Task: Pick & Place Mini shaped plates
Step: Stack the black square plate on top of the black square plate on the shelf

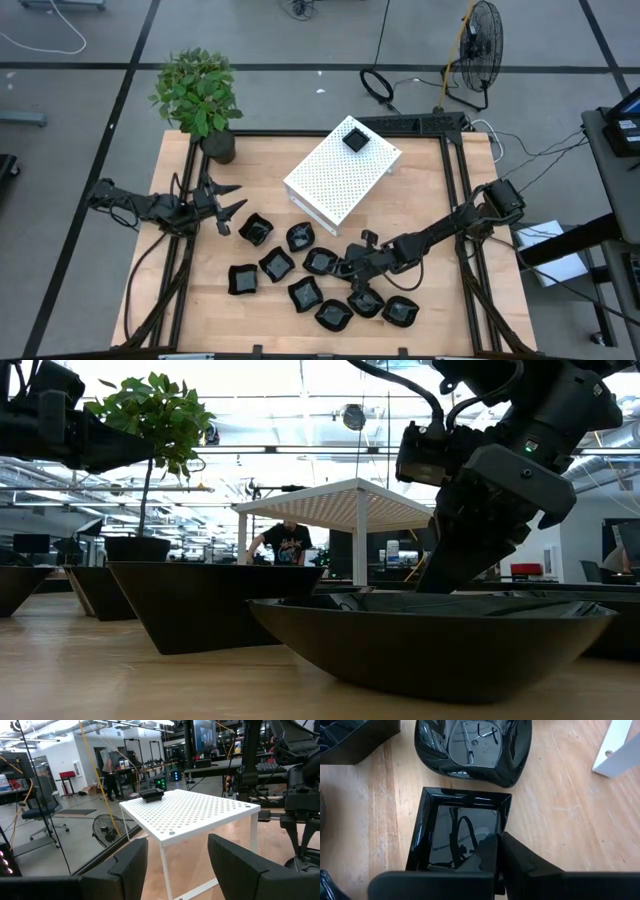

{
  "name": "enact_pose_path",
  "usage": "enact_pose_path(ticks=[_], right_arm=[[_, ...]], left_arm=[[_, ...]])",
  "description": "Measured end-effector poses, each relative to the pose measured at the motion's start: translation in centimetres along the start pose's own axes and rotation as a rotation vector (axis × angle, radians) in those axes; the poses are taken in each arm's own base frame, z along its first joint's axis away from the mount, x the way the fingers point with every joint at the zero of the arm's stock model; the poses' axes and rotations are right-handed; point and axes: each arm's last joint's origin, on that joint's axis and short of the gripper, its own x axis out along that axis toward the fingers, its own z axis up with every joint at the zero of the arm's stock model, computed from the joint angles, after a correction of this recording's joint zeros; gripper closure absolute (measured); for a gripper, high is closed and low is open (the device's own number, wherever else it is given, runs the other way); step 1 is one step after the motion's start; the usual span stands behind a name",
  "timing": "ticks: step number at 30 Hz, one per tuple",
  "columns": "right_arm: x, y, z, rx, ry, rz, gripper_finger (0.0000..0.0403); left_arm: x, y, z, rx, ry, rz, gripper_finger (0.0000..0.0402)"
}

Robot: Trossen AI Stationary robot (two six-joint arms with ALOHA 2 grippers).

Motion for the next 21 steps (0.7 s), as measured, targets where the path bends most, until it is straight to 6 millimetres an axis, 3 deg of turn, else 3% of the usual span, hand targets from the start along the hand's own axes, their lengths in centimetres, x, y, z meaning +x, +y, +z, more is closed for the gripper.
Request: enact_pose_path(ticks=[4, 21], right_arm=[[-1.5, 0.0, 0.8, -0.011, -0.025, 0.042, 0.0400], [-12.1, -2.0, 4.6, -0.083, -0.279, 0.148, 0.0400]], left_arm=[[0.0, 0.0, 0.0, 0.000, 0.000, 0.000, 0.0190], [0.0, 0.0, 0.0, 0.000, 0.000, 0.000, 0.0190]])
